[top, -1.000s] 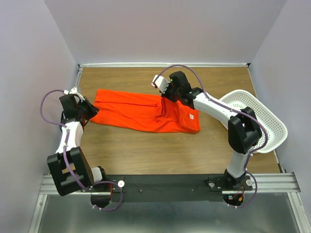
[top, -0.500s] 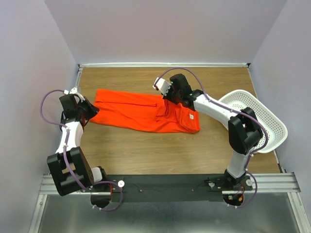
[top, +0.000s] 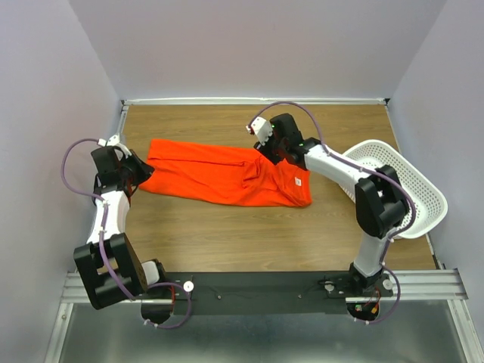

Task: Fold and stack the t-shirts
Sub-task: Fold the tshirt

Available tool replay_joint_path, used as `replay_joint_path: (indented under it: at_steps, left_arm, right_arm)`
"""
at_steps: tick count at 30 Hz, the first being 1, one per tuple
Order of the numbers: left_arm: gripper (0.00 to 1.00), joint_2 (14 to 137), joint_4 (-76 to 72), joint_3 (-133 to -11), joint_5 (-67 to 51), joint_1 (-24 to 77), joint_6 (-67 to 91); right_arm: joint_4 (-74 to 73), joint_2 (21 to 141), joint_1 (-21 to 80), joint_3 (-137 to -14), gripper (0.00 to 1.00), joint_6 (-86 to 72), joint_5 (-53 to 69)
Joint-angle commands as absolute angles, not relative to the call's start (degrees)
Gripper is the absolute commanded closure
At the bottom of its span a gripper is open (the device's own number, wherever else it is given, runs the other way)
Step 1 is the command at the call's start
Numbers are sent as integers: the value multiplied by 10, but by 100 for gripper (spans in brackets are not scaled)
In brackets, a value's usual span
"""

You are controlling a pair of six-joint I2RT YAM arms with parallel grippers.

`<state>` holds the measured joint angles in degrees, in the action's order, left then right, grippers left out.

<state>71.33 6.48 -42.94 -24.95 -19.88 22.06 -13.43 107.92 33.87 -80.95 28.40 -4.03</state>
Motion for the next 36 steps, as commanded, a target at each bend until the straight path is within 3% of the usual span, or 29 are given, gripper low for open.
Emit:
replay_joint_path:
  at_steps: [1,7,28,31,33,36]
  left_arm:
    - [100,688,52,-422,-275,-201,212]
    - [100,679,49,-417,-284,-201,214]
    - [100,674,45,-413,-294,-200,214]
    - [100,672,44,-413,-294,-200,215]
    - [100,673,44,-413,-294,-200,215]
    - [100,673,44,-414,-294,-200,215]
  right_arm:
    - [-170,1020,327,-766,52,270,128]
    - [-227,1086,326,-801,52,232,267]
    - [-247,1177,326,-871,54,199,250]
    - [-248,1179,326,-875,58,198,250]
    - [-250,1179,326,-877,66,195,252]
    - [-251,1180,326,-881,69,194,256]
